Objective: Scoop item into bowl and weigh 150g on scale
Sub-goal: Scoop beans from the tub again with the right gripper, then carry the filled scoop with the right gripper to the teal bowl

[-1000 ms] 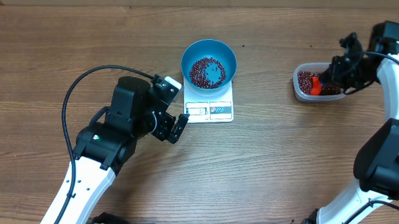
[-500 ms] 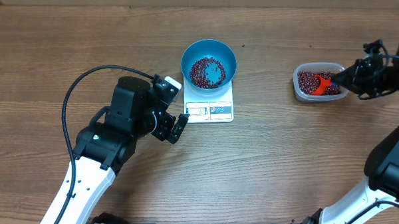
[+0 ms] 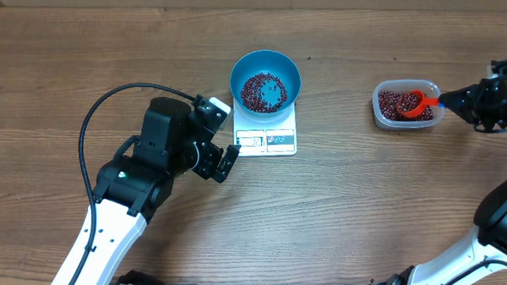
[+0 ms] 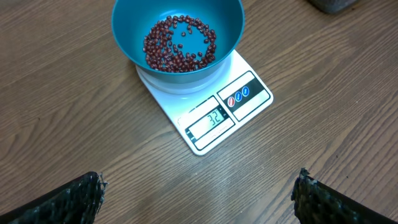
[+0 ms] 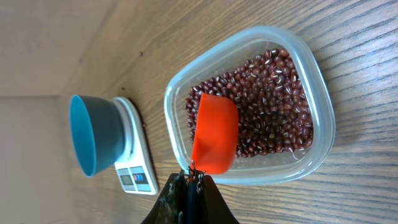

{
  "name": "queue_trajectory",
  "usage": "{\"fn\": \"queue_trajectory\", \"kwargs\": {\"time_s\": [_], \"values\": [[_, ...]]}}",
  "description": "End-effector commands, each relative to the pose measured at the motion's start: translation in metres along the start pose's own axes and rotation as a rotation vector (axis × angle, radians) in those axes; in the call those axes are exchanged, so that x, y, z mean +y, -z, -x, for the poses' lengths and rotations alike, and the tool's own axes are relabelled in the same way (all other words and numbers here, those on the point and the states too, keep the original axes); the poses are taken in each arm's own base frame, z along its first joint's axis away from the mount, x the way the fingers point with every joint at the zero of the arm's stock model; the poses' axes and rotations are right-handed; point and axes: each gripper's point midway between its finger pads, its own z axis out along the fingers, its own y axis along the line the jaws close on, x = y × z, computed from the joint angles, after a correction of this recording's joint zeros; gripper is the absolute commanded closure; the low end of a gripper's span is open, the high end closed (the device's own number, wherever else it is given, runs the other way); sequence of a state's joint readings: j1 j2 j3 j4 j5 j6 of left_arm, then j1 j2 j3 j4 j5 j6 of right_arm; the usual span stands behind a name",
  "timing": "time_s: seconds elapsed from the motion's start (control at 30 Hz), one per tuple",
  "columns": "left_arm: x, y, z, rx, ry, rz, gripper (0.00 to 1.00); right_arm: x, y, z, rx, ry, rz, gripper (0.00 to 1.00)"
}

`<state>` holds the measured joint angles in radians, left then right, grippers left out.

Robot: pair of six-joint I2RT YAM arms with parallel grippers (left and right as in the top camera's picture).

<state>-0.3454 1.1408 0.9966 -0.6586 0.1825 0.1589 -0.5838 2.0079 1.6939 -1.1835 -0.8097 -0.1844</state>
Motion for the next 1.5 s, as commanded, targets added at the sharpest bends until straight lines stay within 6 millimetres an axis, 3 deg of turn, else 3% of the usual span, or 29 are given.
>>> {"fn": "queue_trajectory", "kwargs": {"time_s": [0.0, 0.37, 0.73, 1.37, 1.47], "values": [[0.001, 0.005, 0.009, -0.024, 0.004, 0.009, 0.00, 0.007, 0.004, 0.001, -0.014, -0.011, 0.084, 0.96], [0.001, 0.005, 0.009, -0.024, 0.004, 0.009, 0.00, 0.030, 0.012, -0.002, -0.026, 0.014, 0.236, 0.96], [0.001, 0.005, 0.009, -0.024, 0.004, 0.009, 0.00, 0.073, 0.011, -0.001, -0.025, 0.028, 0.436, 0.96], [0.001, 0.005, 0.009, -0.024, 0.004, 0.009, 0.01, 0.194, -0.087, -0.058, 0.259, 0.179, 0.529, 0.96], [0.001, 0.005, 0.009, -0.023, 0.004, 0.009, 0.00, 0.207, -0.106, -0.066, 0.283, 0.197, 0.475, 0.96]]}}
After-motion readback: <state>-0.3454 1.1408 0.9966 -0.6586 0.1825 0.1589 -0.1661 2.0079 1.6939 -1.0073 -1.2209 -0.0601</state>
